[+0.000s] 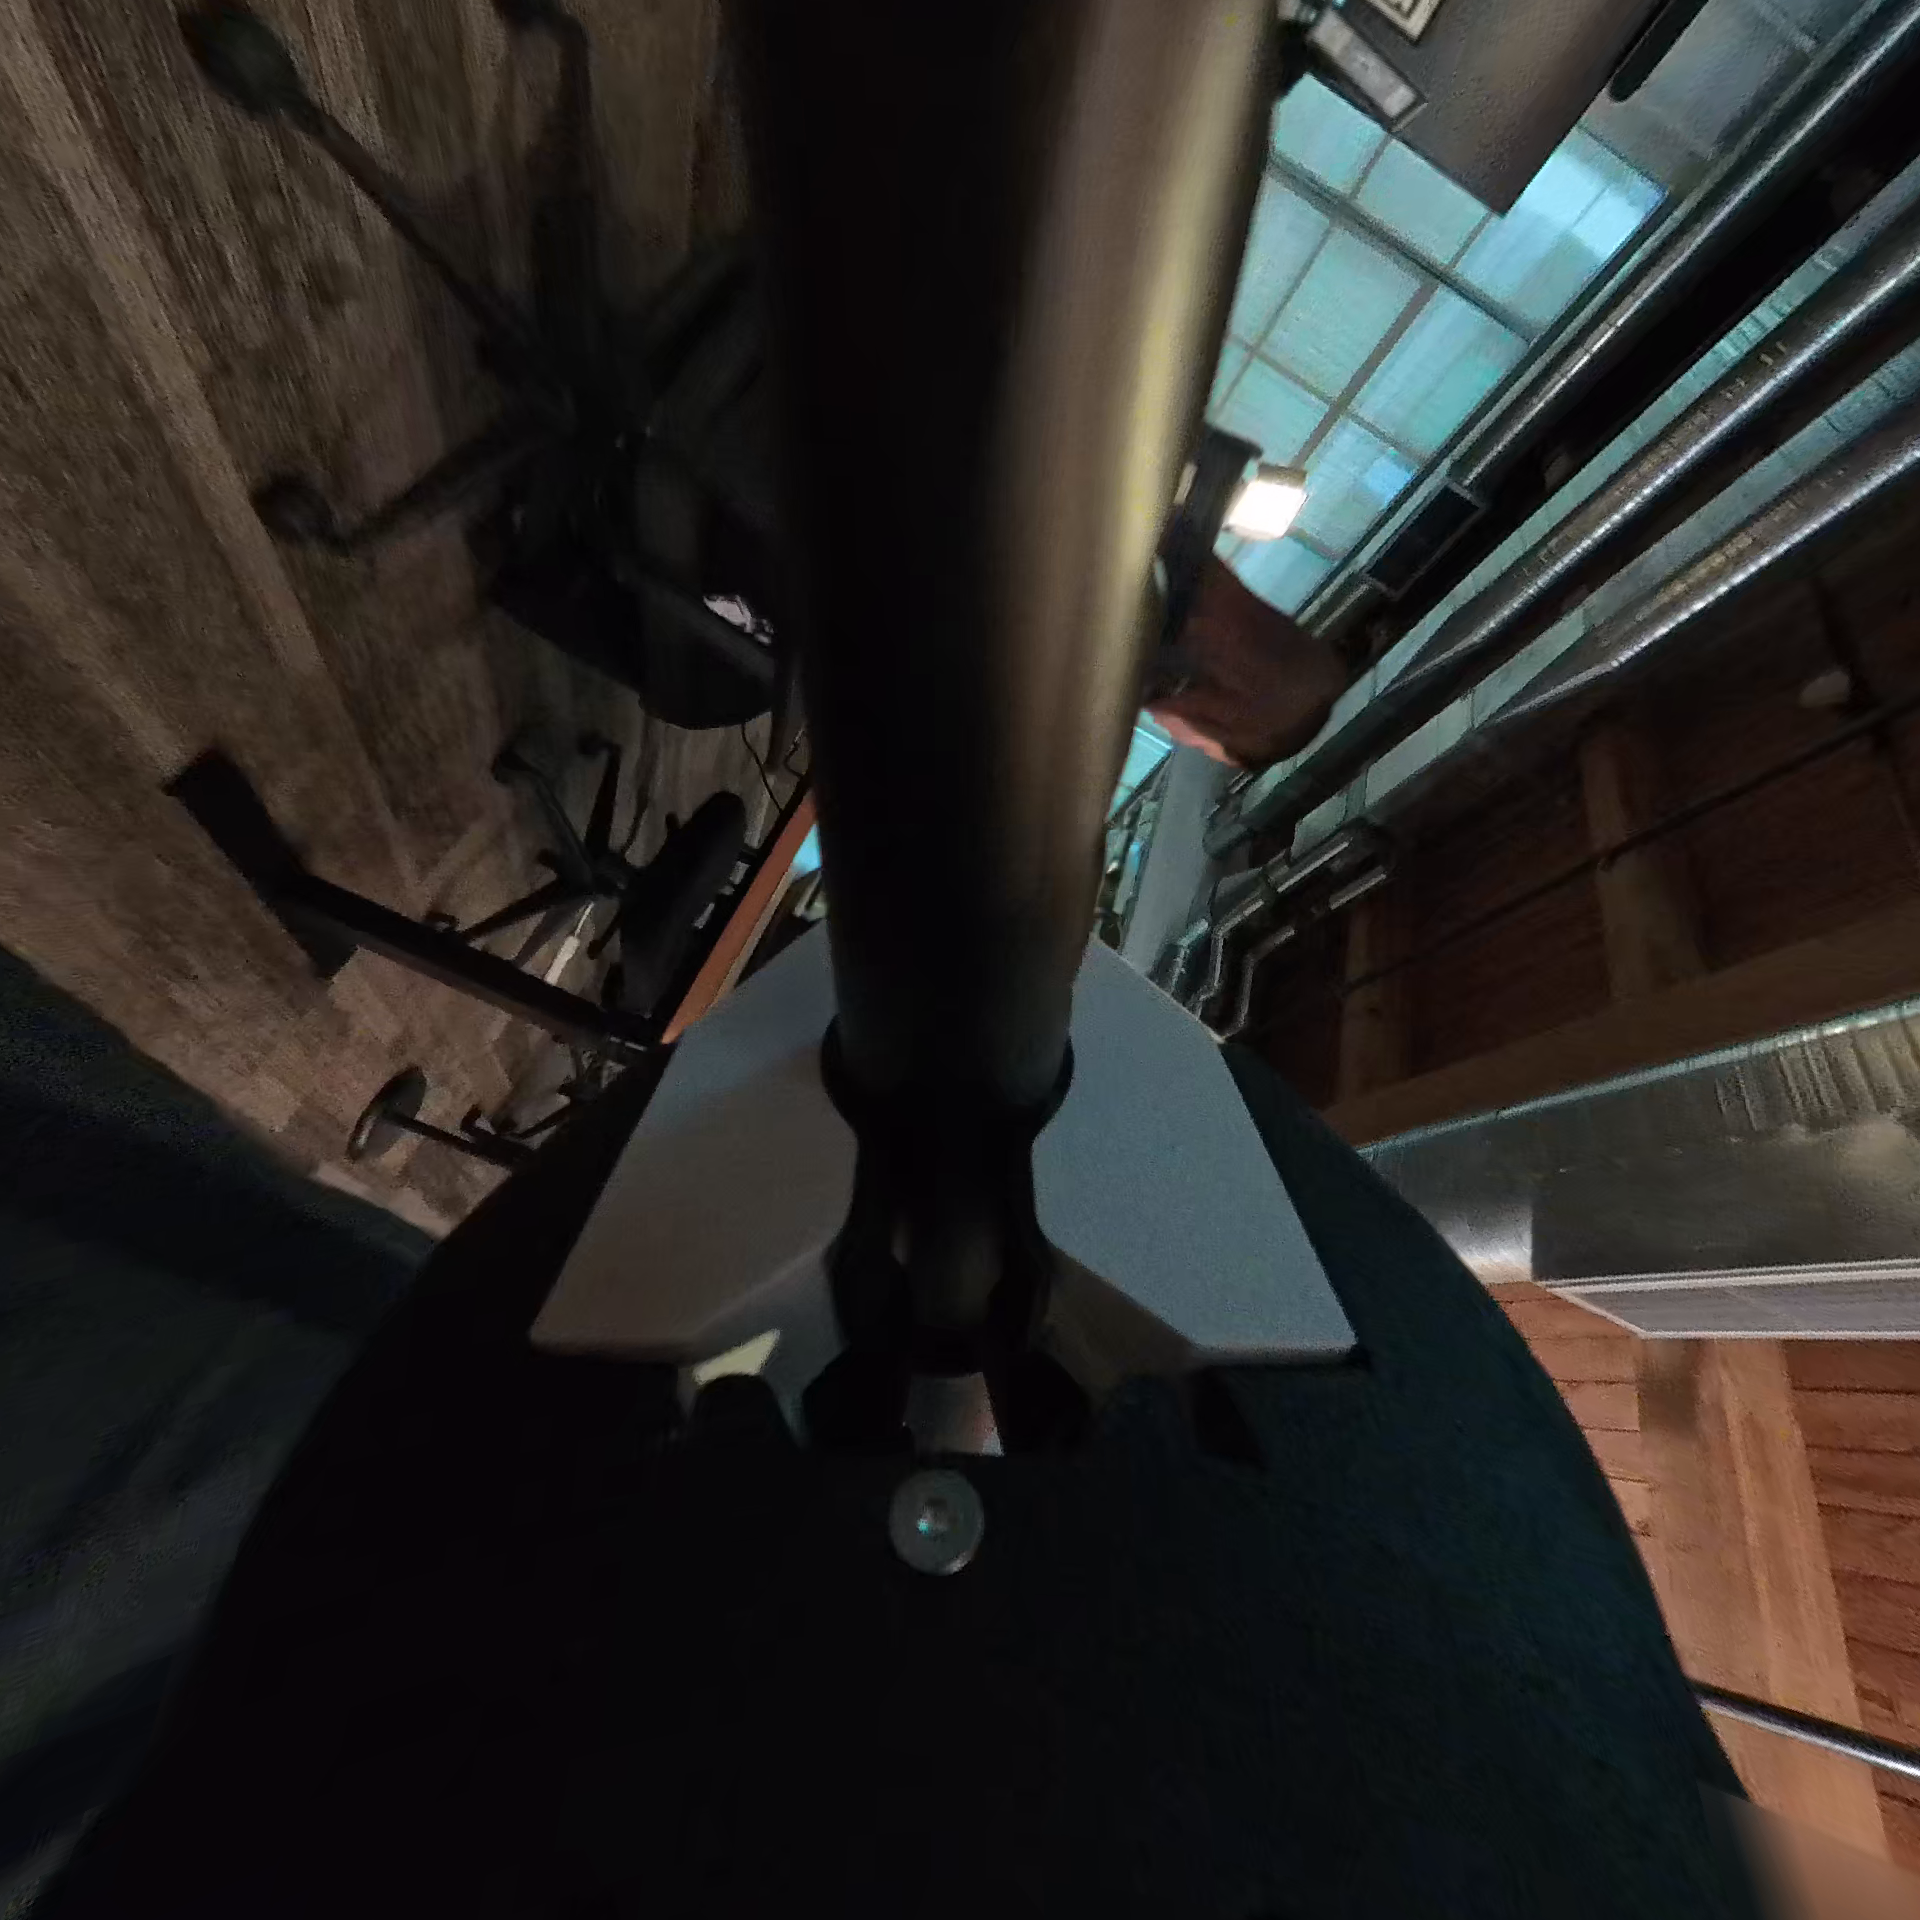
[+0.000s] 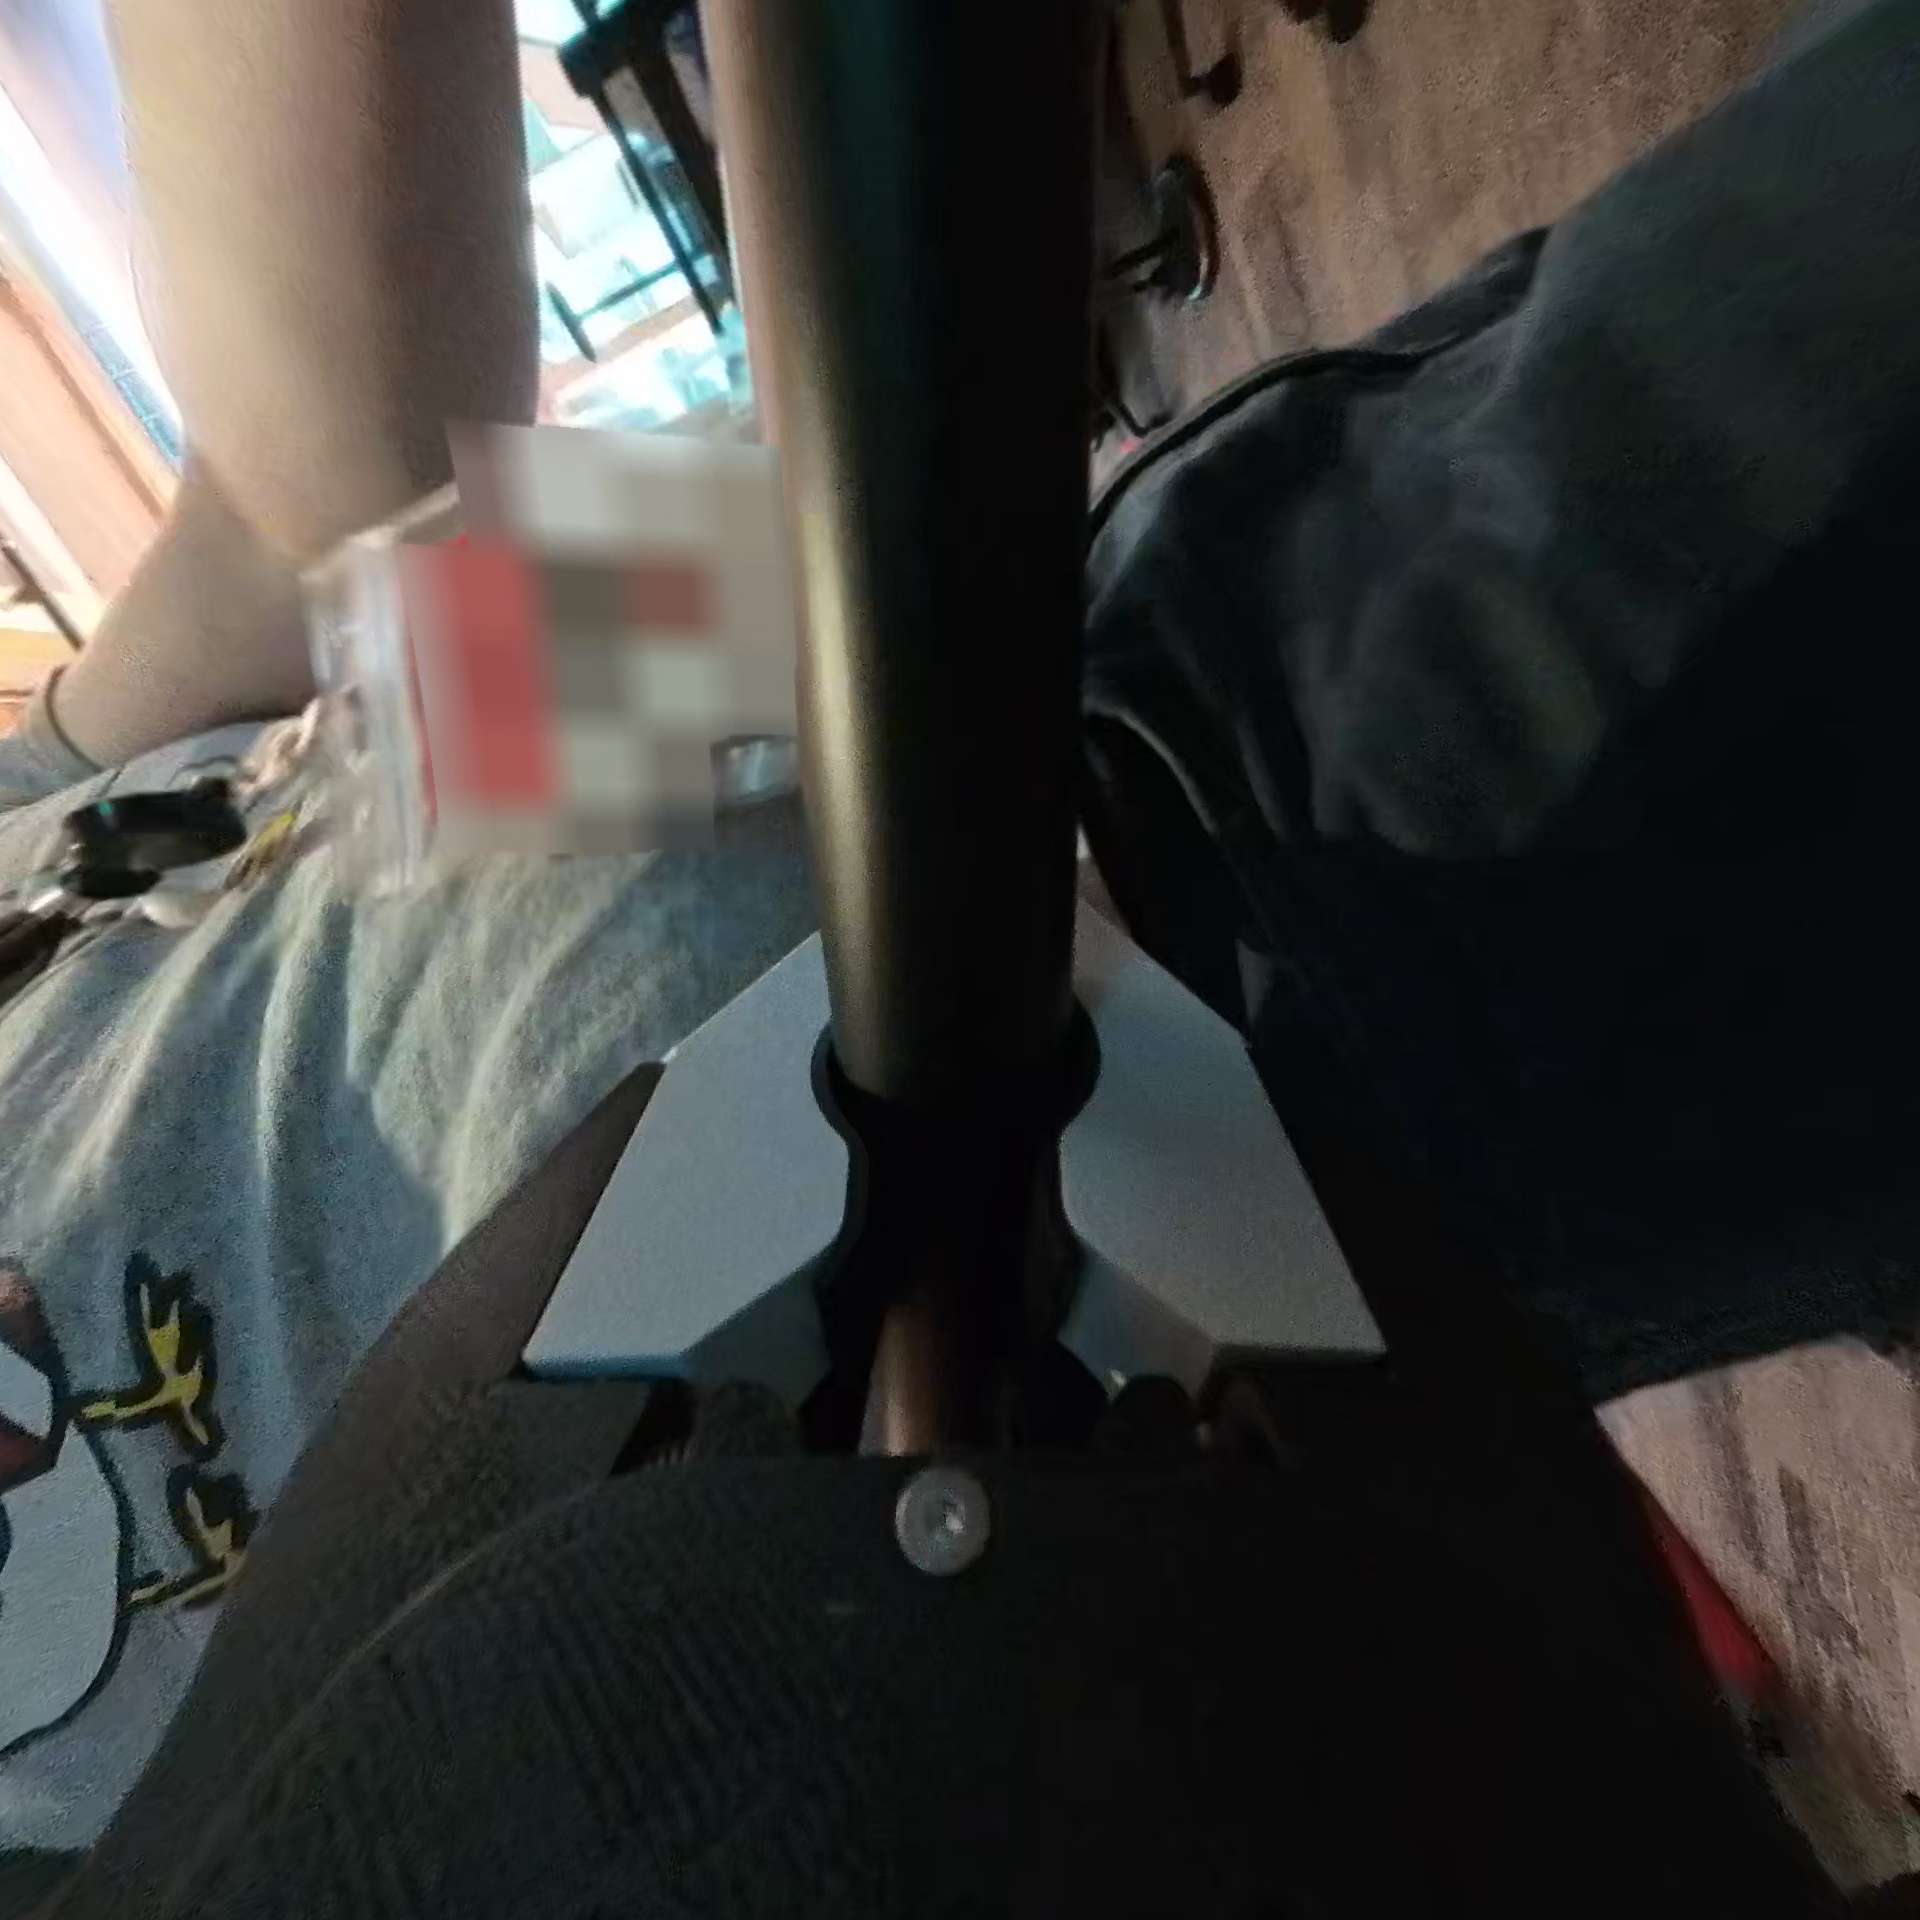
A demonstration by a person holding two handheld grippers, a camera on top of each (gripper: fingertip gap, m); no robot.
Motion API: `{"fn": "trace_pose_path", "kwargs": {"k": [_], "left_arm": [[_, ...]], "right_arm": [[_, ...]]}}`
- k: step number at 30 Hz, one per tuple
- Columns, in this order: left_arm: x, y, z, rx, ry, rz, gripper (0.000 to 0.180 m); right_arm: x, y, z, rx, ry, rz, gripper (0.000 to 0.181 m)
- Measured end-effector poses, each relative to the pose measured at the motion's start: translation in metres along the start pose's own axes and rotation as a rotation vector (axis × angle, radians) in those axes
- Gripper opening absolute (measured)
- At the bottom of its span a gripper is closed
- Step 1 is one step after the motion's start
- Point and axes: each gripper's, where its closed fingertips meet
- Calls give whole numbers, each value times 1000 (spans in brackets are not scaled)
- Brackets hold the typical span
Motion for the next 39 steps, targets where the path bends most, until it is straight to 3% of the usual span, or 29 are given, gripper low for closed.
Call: {"fn": "trace_pose_path", "kwargs": {"k": [7, 12, 21, 27, 39], "left_arm": [[72, 75, -205, -38, -46, -26, 16], [103, 104, -296, -114, -42, -35, 16], [135, 72, -355, -463, -40, -172, 15], [151, 23, -361, -654, -120, -361, 15], [230, -201, -390, -920, -319, -501, 15]], "right_arm": [[-70, -26, -220, 32, 30, -32, 24], [-100, -42, -316, 106, 10, 13, 25], [-164, -58, -426, 496, -77, -147, 24], [-185, -43, -468, 634, -60, -306, 24], [-190, 169, -547, 938, 38, -418, 24]]}}
Point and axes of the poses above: each gripper's, where its closed fingertips meet, y back along the fingers, z out of its underside, x = y × z across the jaws, and after that the axes turned 8 degrees about -z, right-handed
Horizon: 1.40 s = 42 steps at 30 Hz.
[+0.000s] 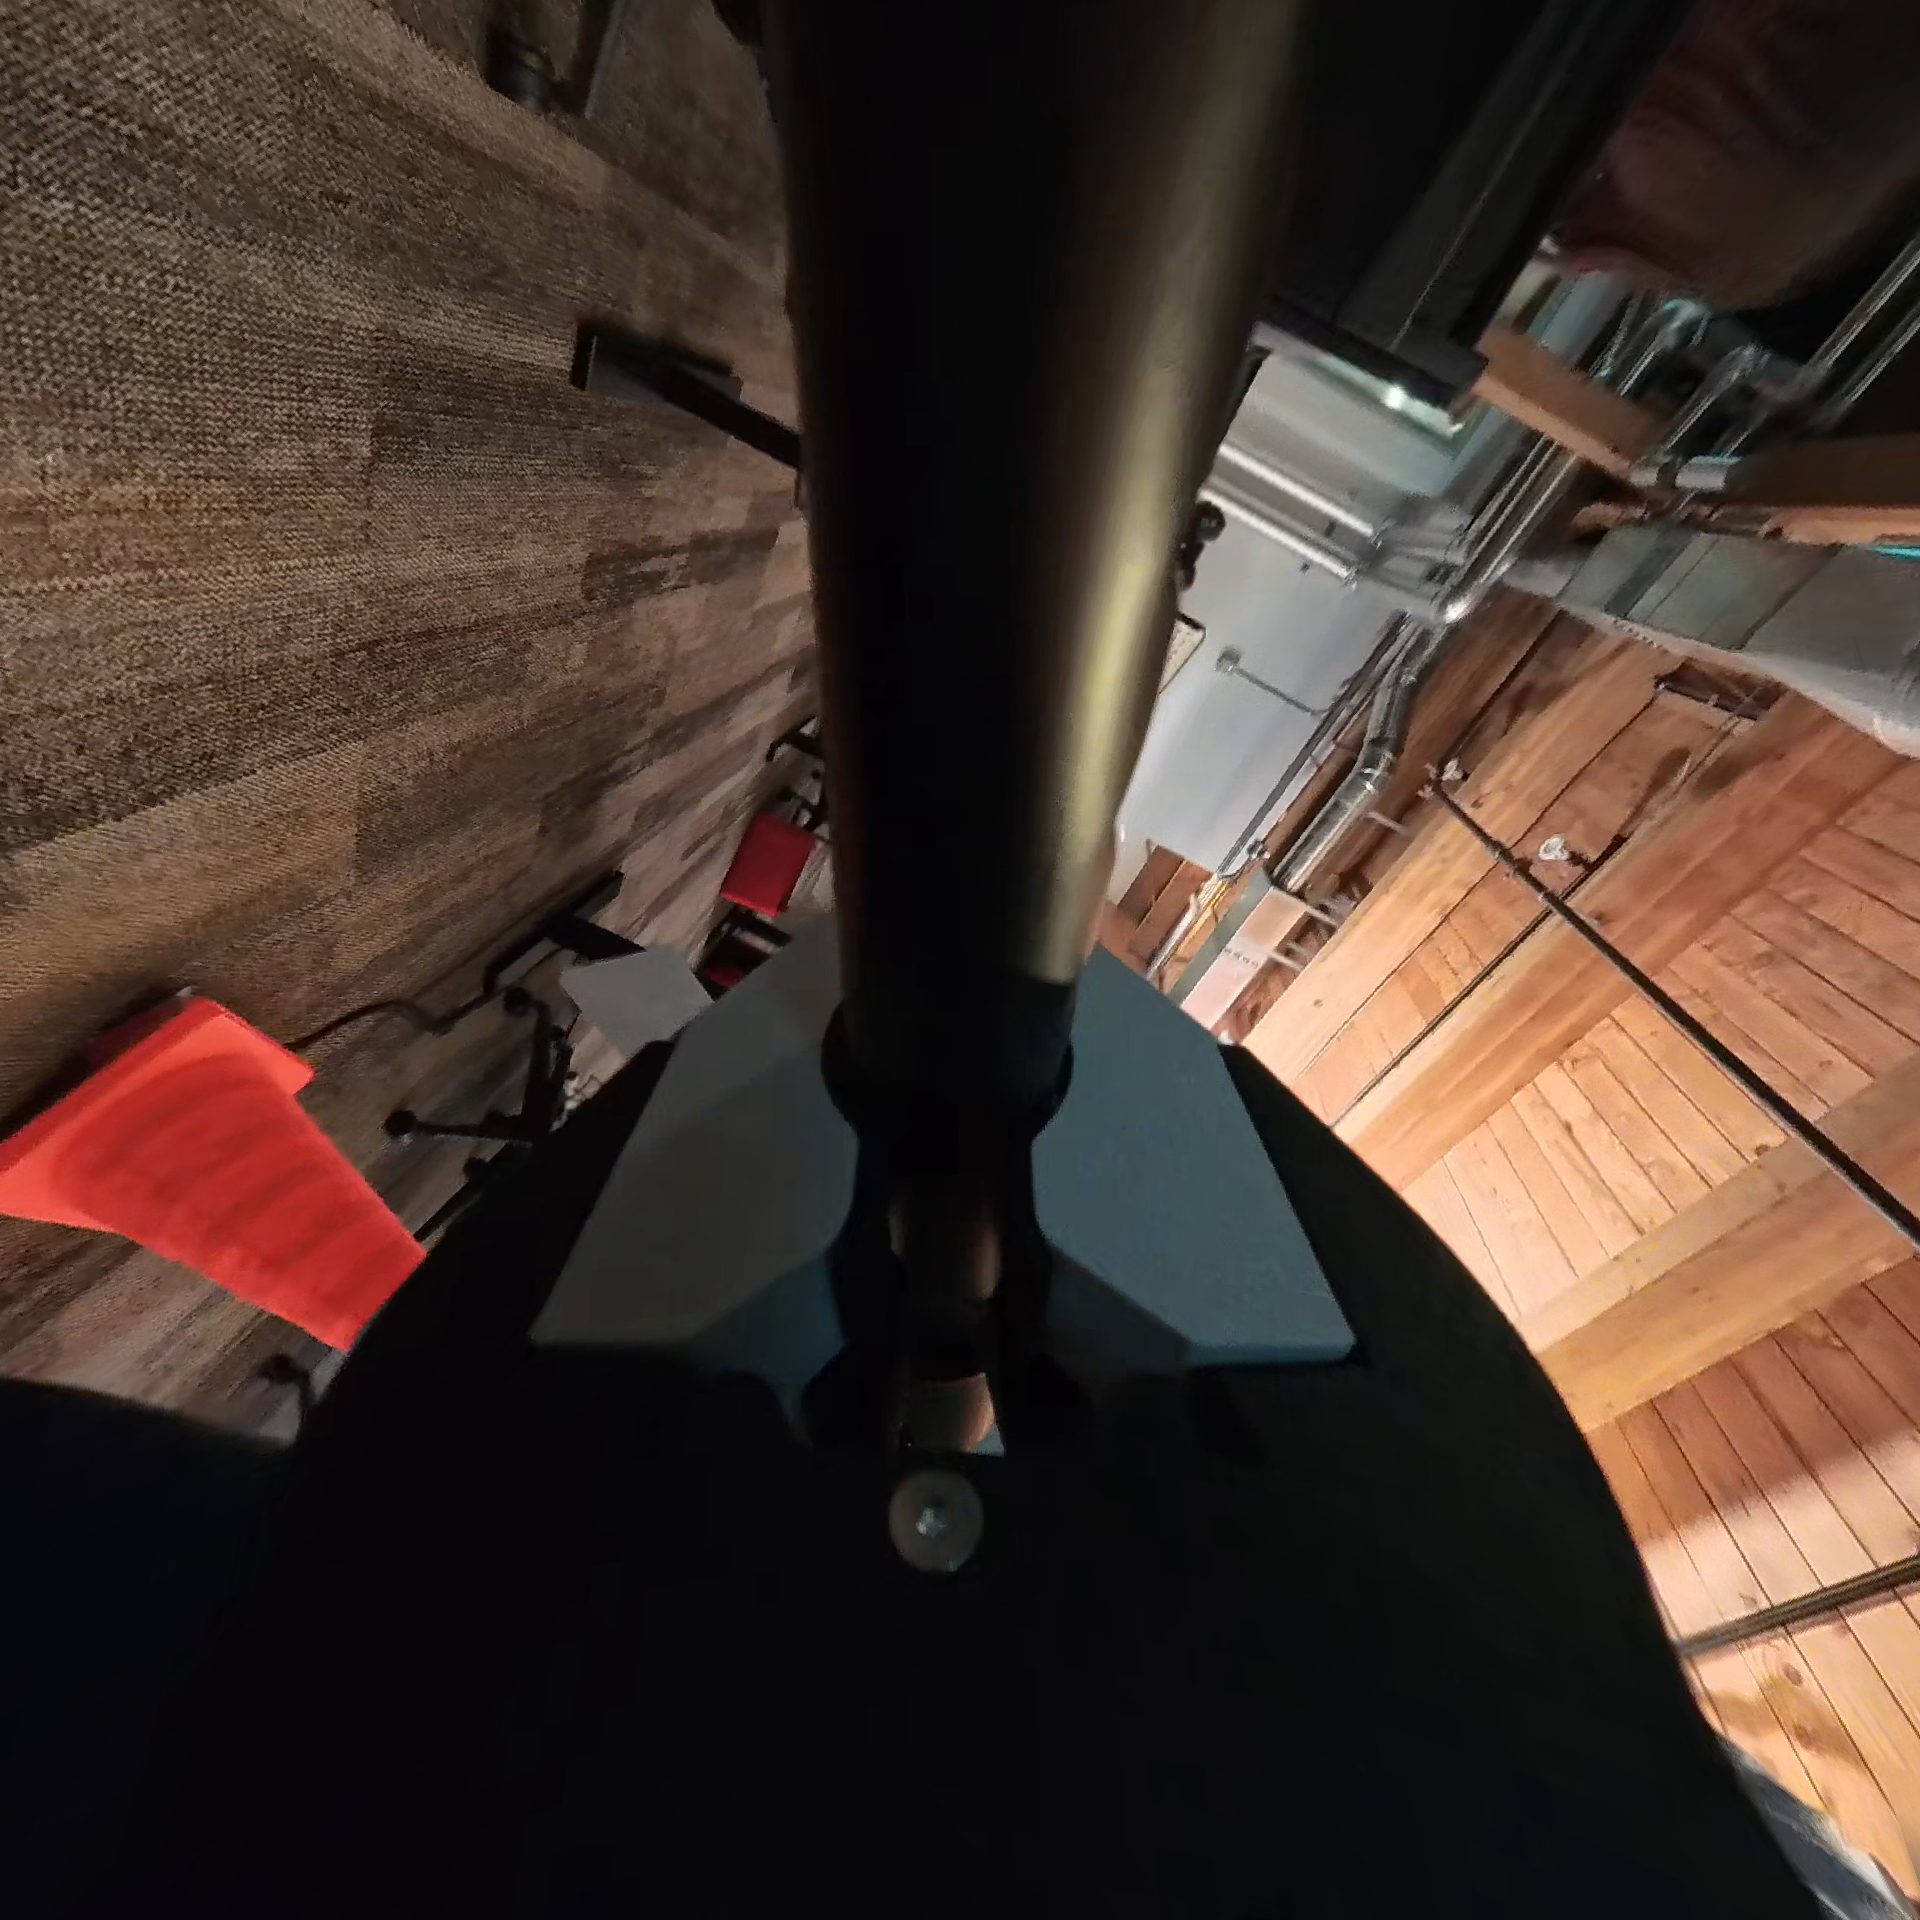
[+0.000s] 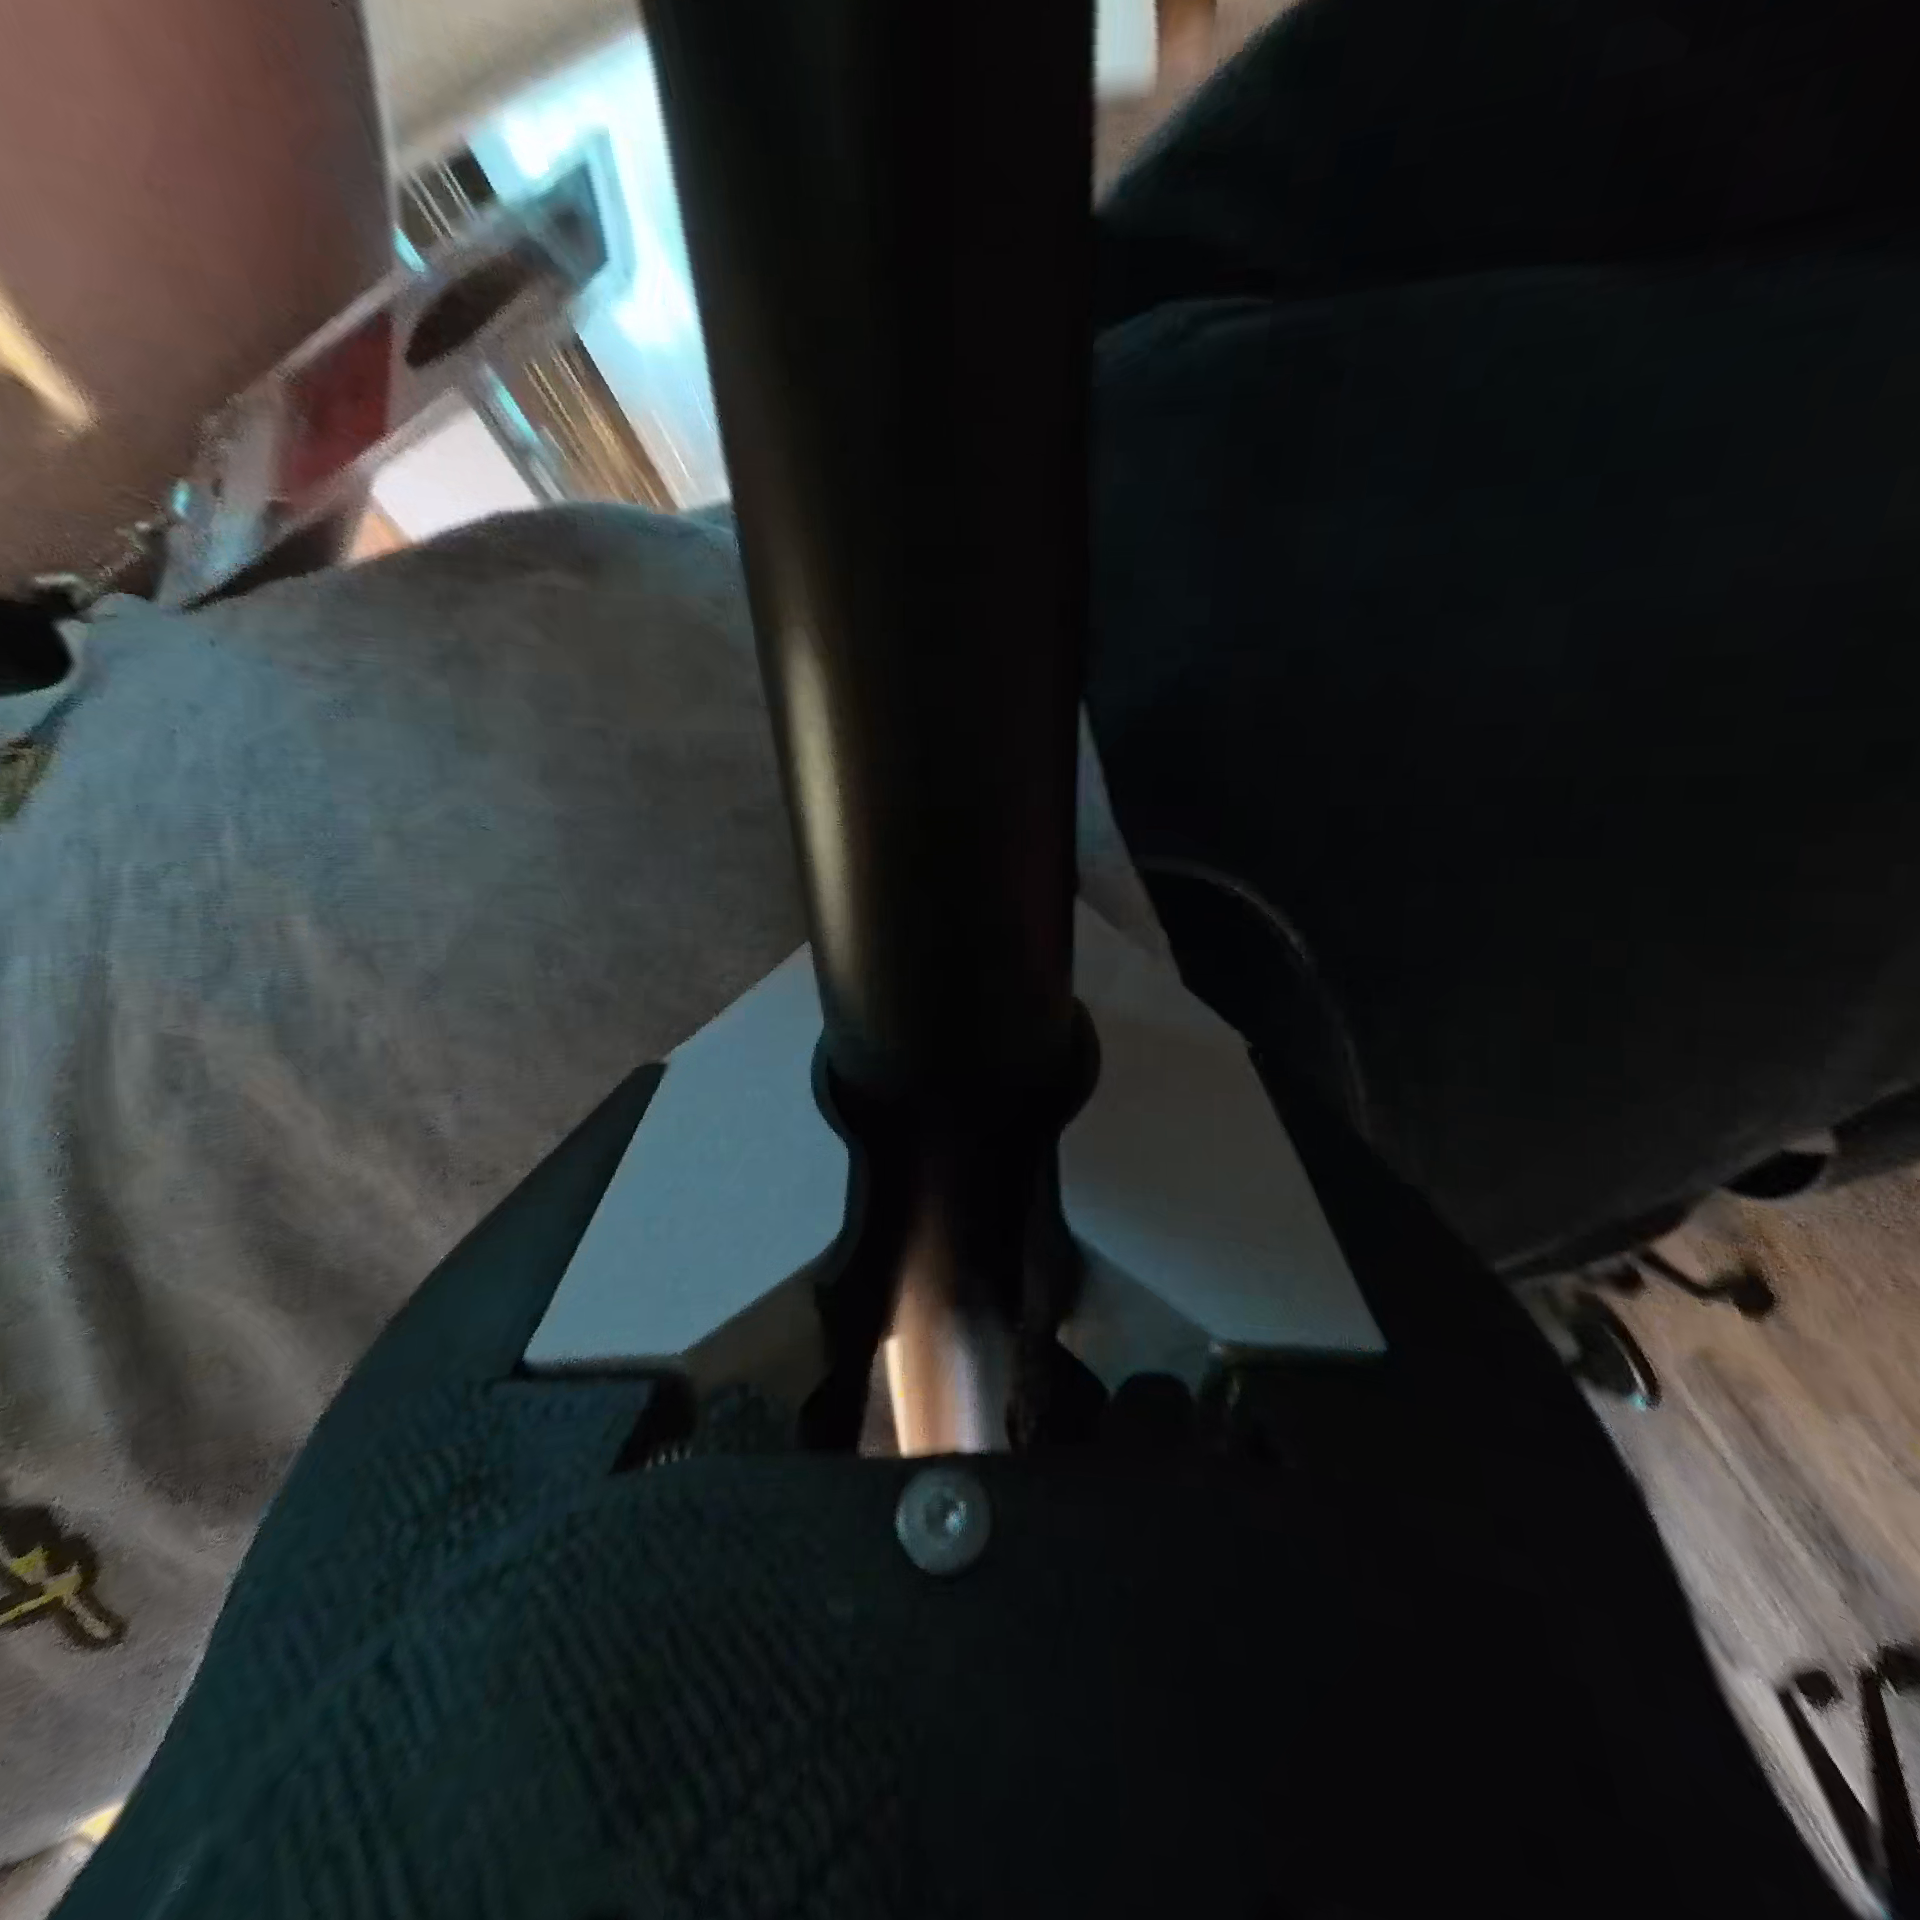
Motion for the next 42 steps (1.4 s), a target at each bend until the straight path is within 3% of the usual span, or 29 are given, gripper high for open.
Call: {"fn": "trace_pose_path", "kwargs": {"k": [8, 15, 31, 42], "left_arm": [[92, -17, -196, -153, 6, -42, 16], [190, -36, -376, -235, -1, -109, 15], [423, -56, -842, -270, -44, -96, 15], [621, -68, -1184, -265, -81, -40, 15]], "right_arm": [[-89, 60, -218, 307, -12, -59, 24], [-175, 128, -404, 397, -26, -118, 25], [-346, 317, -861, 473, 0, -85, 24], [-496, 462, -1187, 436, 24, -50, 25]]}}
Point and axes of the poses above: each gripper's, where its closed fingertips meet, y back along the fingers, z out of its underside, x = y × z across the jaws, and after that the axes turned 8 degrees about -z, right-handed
